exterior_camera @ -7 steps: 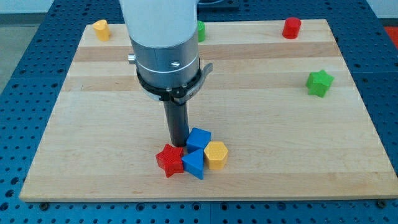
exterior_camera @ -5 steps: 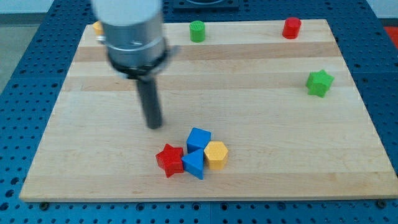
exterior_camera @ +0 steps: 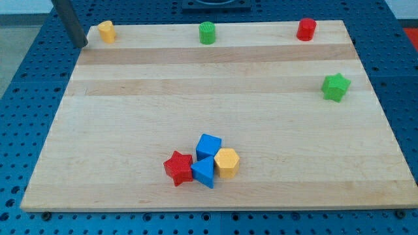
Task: Place the yellow heart left to the green circle
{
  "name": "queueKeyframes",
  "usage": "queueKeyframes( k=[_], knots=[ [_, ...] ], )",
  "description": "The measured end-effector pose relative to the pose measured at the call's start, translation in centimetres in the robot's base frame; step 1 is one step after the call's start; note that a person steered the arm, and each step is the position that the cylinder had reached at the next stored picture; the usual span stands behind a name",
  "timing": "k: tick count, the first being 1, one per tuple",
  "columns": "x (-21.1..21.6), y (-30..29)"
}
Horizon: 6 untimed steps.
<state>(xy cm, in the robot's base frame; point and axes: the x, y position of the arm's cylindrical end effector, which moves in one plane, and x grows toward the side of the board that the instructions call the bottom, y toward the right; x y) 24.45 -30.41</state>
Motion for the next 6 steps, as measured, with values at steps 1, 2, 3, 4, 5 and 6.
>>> queueKeyframes(
  k=[1, 2, 3, 4, 5, 6],
  knots=[
    [-1.2, -0.1],
    [-5.2, 0.0],
    [-5.3, 1.2],
    [-4.5, 4.0],
    [-4.4, 6.4],
    [-3.2, 6.8]
  ],
)
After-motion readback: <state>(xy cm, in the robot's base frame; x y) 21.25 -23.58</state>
